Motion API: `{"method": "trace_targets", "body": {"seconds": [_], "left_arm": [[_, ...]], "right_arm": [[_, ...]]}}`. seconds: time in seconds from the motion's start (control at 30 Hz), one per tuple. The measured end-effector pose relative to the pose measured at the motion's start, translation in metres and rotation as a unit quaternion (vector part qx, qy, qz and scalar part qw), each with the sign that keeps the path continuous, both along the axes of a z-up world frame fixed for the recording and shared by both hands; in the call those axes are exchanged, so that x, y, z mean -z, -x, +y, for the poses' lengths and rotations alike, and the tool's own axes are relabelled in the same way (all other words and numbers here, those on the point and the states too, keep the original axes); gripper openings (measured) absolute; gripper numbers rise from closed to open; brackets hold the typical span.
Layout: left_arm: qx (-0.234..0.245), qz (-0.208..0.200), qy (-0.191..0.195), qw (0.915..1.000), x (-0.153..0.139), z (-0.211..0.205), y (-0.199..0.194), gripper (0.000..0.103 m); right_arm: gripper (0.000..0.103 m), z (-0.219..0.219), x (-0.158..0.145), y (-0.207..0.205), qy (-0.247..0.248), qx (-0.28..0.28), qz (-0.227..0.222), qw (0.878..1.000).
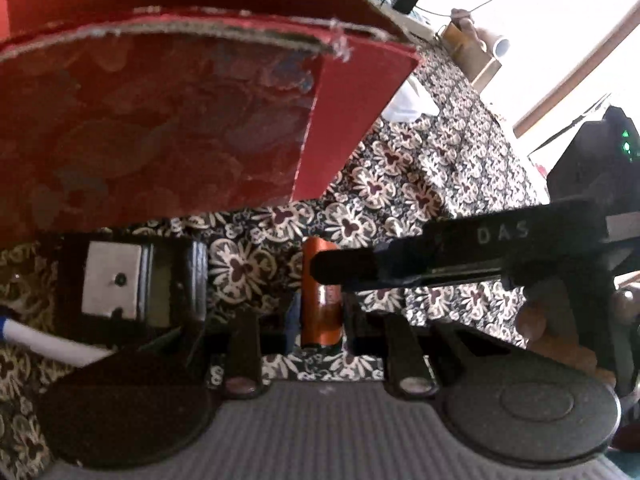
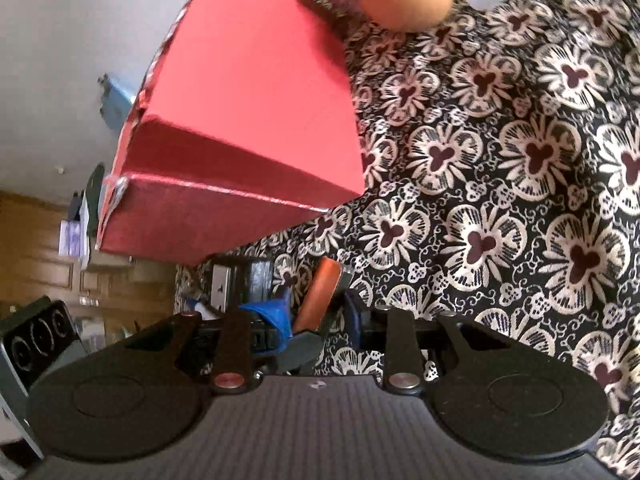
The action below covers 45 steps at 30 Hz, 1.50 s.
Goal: Organize rigid objects
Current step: 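Grasp the orange strip upright with the right gripper, then carry the orange strip into the red box and open the right gripper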
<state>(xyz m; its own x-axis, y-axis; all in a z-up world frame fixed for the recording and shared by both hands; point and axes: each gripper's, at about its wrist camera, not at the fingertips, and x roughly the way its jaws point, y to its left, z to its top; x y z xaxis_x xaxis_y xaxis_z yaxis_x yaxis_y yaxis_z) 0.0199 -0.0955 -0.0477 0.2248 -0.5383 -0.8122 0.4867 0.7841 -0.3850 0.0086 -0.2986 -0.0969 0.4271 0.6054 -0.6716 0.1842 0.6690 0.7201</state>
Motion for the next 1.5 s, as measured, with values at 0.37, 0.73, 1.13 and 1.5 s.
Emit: {"method": "trace_targets", "body": {"seconds": [0.37, 0.73, 1.13, 1.5], "left_arm": [[0.025, -0.100, 0.041, 0.9938, -0.091, -0.015, 0.026, 0.017], [0.009, -0.205, 0.050, 0.9773, -0.171, 0.029, -0.049, 0.017], [-0.020, -0.070, -0.040, 0.9965, -0.080, 0.092, -0.143, 0.017], [-0.021, -0.025, -0.060, 0.9977, -0.051, 0.108, -0.156, 0.020]], "right_arm": [[0.004, -0.016, -0.090, 0.019, -0.005, -0.046, -0.118, 0.992], [0.000, 0.027, -0.178, -0.070, 0.054, -0.070, -0.237, 0.967], [0.000, 0.134, -0.095, -0.177, 0.124, -0.150, -0.090, 0.977], [0.000, 0.160, -0.065, -0.193, 0.146, -0.165, -0.017, 0.975]]}}
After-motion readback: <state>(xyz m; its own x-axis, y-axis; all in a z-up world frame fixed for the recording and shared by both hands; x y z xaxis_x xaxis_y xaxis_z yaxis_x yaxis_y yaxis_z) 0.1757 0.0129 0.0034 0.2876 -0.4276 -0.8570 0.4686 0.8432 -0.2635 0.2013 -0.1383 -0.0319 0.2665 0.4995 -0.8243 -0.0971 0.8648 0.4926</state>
